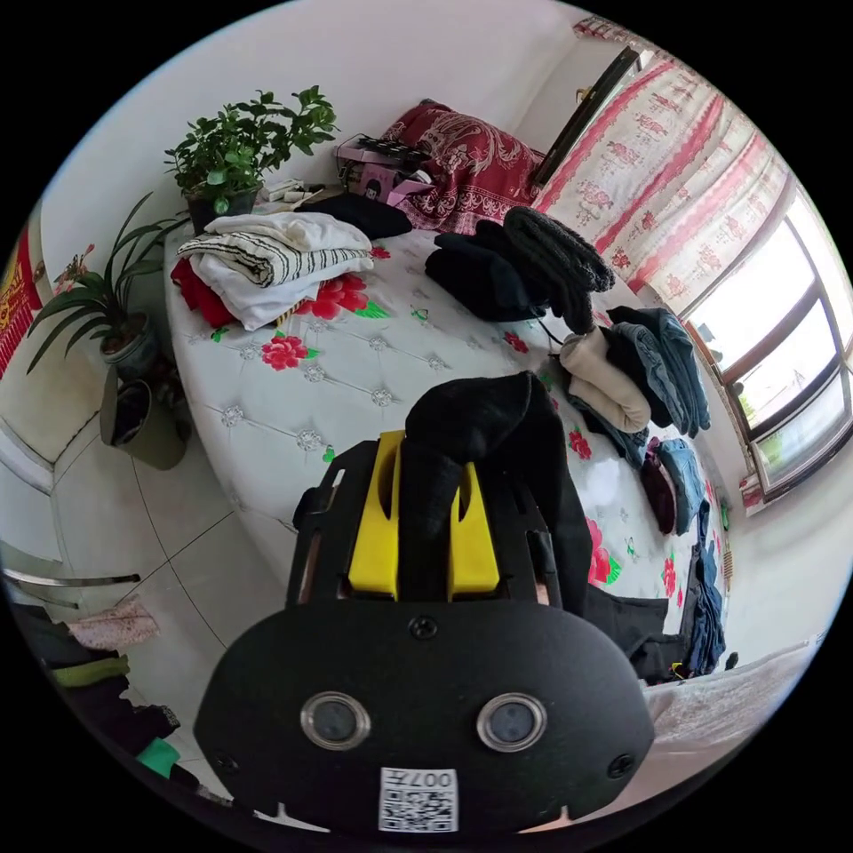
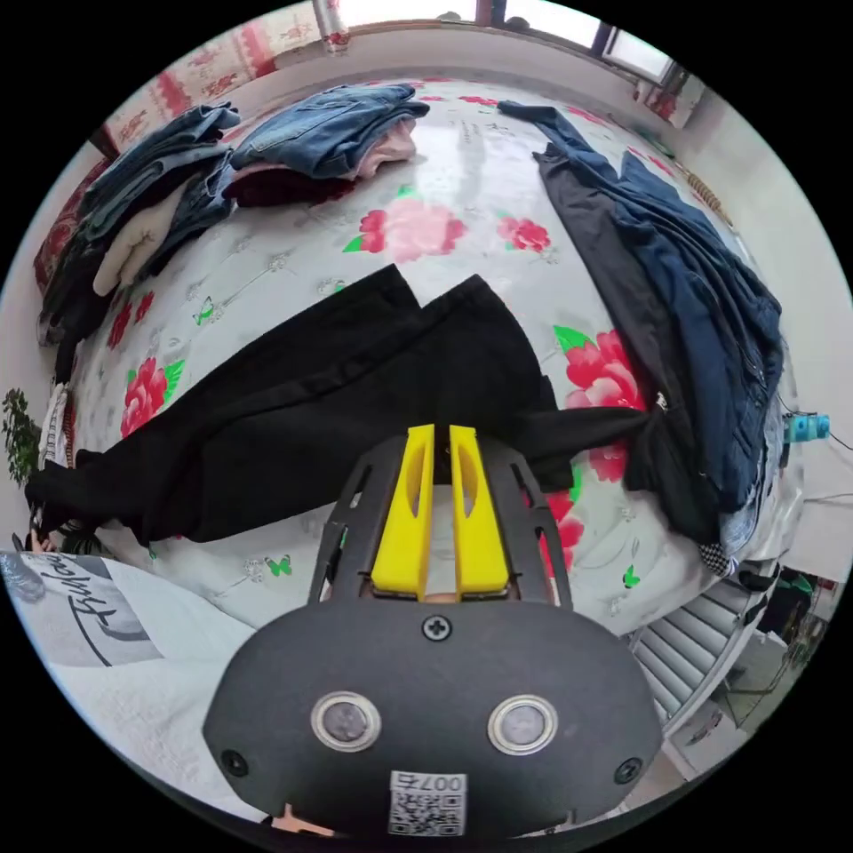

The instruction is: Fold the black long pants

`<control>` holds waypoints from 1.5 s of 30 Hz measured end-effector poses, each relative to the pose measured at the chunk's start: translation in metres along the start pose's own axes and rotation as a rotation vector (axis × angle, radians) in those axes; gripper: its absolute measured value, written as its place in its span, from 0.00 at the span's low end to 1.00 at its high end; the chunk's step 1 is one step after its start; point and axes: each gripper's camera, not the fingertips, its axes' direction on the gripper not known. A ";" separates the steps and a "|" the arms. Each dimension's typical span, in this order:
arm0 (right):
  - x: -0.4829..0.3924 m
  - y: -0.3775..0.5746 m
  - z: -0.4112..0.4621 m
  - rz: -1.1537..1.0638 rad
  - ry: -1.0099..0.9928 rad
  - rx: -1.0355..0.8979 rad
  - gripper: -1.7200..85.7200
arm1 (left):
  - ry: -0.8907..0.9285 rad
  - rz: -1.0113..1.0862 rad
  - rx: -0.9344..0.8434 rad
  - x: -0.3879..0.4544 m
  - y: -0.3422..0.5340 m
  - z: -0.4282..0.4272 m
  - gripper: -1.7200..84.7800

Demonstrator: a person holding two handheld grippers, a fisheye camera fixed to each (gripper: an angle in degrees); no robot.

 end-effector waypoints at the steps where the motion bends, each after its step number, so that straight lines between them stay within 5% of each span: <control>1: -0.003 0.000 -0.015 -0.012 0.040 0.067 0.07 | -0.004 0.001 -0.005 0.002 -0.002 0.002 0.11; 6: -0.069 -0.063 -0.040 -0.292 -0.084 0.210 0.11 | -0.041 0.043 -0.041 0.025 -0.018 0.005 0.11; 12: -0.161 -0.129 0.076 -0.709 -0.139 -0.112 0.12 | -0.054 0.130 -0.061 0.043 -0.038 -0.007 0.11; 17: -0.205 -0.115 0.081 -1.028 -0.028 -0.122 0.06 | -0.009 0.193 -0.054 0.058 -0.066 -0.008 0.11; 20: -0.208 -0.136 0.067 -0.987 -0.001 -0.132 0.03 | 0.045 0.233 -0.044 0.075 -0.094 0.000 0.11; 26: -0.115 -0.145 -0.119 -0.646 -0.085 0.425 0.02 | 0.153 0.386 0.096 0.115 -0.142 -0.044 0.10; 33: 0.007 0.024 -0.257 -0.417 -0.091 0.889 0.02 | 0.282 0.537 0.248 0.083 -0.116 -0.124 0.11; 38: 0.077 0.129 -0.170 -0.197 -0.147 0.654 0.03 | 0.304 0.564 0.046 0.021 -0.046 -0.106 0.14; 40: 0.116 0.174 -0.079 0.044 -0.159 0.352 0.03 | 0.253 0.462 -0.170 -0.014 -0.017 -0.076 0.16; 42: 0.139 0.215 -0.032 0.163 -0.256 0.227 0.04 | 0.115 0.353 -0.383 -0.048 0.026 -0.050 0.16; 45: 0.156 0.260 -0.005 0.293 -0.344 0.198 0.06 | -0.004 0.371 -0.458 -0.049 0.052 -0.052 0.16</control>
